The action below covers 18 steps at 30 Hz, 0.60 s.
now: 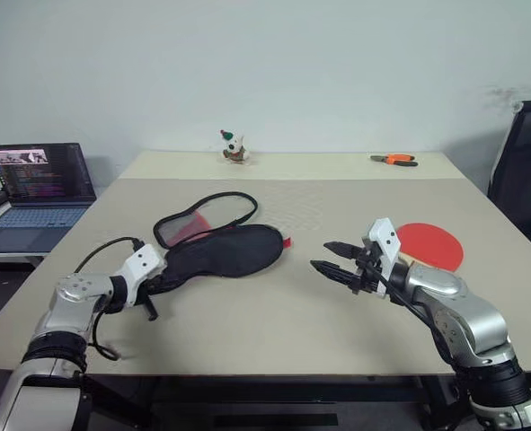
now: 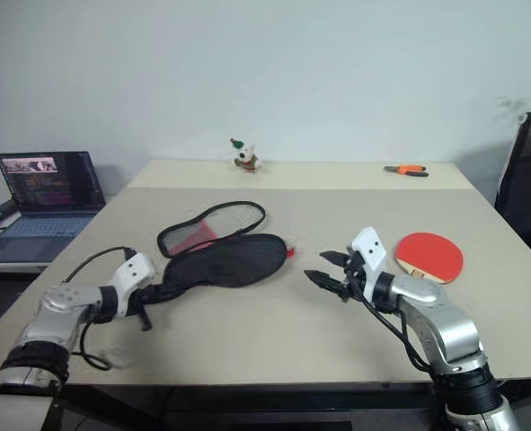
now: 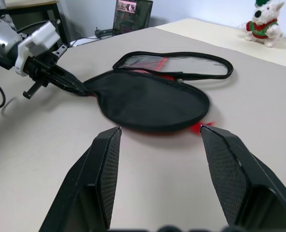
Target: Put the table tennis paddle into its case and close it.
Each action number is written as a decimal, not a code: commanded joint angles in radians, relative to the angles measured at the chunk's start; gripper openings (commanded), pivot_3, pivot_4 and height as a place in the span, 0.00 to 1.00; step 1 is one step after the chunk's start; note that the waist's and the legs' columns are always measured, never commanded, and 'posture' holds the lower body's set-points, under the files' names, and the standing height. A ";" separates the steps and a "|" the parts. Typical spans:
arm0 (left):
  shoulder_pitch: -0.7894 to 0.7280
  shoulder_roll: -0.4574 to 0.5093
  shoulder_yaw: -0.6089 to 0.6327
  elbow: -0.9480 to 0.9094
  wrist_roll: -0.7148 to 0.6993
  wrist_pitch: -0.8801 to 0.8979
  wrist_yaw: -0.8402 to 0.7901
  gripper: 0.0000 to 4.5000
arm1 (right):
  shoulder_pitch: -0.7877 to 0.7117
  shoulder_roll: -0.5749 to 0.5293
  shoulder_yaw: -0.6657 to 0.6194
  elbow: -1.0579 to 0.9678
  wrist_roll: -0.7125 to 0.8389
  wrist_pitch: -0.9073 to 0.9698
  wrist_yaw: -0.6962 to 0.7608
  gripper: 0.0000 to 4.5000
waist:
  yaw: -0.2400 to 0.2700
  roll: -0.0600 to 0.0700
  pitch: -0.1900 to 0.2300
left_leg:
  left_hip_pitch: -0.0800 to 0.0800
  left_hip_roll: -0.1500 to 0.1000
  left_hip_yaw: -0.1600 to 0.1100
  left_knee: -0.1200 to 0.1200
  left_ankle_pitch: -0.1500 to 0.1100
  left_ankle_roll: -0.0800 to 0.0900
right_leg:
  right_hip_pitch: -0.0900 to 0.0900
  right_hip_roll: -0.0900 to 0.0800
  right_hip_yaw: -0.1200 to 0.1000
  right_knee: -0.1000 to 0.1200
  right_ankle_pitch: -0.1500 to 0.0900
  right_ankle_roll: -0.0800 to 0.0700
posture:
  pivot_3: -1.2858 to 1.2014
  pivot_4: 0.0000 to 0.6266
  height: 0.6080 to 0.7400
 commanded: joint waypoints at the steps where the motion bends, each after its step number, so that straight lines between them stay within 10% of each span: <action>1: 0.044 -0.007 0.027 -0.184 -0.058 0.109 0.002 0.01 | 0.028 -0.076 -0.021 -0.075 0.030 -0.009 0.076 0.64 | 0.000 0.000 0.000 | 0.000 0.000 0.000 0.000 0.000 0.000 | 0.000 0.000 0.000 0.000 0.000 0.000 | 0.52 0.24 1.00; 10: 0.066 -0.173 -0.042 -0.573 -0.090 0.492 0.168 0.01 | 0.086 -0.254 0.007 -0.083 -0.036 -0.102 0.207 0.64 | 0.000 0.000 0.000 | 0.001 0.000 -0.001 0.002 0.000 0.001 | 0.002 0.000 0.001 0.000 -0.001 0.002 | 0.52 0.24 1.00; 18: -0.097 -0.472 -0.091 -0.538 -0.080 0.696 0.402 0.01 | 0.067 -0.266 -0.020 -0.053 -0.034 -0.112 0.226 0.64 | 0.003 -0.003 0.001 | 0.000 -0.001 -0.001 0.003 0.000 0.001 | 0.003 0.000 0.000 -0.001 0.000 0.004 | 0.52 0.24 1.00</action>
